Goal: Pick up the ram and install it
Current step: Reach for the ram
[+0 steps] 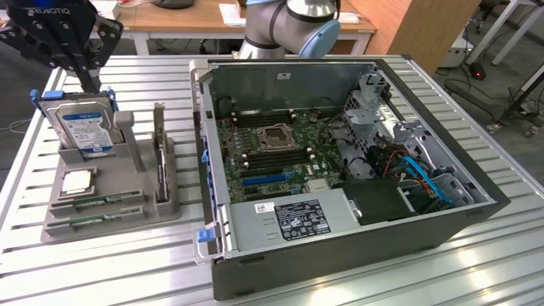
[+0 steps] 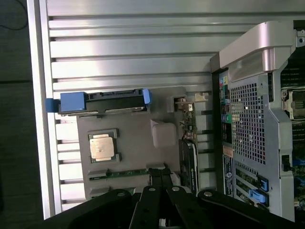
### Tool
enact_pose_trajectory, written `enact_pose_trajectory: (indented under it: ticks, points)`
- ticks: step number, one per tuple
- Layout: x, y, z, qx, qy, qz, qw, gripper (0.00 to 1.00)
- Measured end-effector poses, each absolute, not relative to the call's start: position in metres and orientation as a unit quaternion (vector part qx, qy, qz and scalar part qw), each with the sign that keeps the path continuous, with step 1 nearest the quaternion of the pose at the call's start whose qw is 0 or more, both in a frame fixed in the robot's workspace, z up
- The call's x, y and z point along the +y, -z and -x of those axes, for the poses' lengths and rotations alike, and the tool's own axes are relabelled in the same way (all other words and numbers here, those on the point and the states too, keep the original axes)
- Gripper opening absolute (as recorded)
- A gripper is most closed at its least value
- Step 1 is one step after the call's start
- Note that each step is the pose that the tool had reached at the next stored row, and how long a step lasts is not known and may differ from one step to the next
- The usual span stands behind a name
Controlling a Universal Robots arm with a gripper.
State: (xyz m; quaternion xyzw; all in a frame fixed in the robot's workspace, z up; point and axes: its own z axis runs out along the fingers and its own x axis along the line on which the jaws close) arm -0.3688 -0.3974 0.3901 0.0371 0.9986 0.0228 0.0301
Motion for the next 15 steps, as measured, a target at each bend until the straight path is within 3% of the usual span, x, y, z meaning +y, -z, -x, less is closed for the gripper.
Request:
enact_pose_trajectory:
  ticks: [8,15]
  points:
    - [-0.3976,-0.3901,0.3668,0.999,-0.022,-0.037,0.013,0.09]
    - [-0.3976,-0.3902,0.3667,0.999,-0.022,-0.037,0.012,0.09]
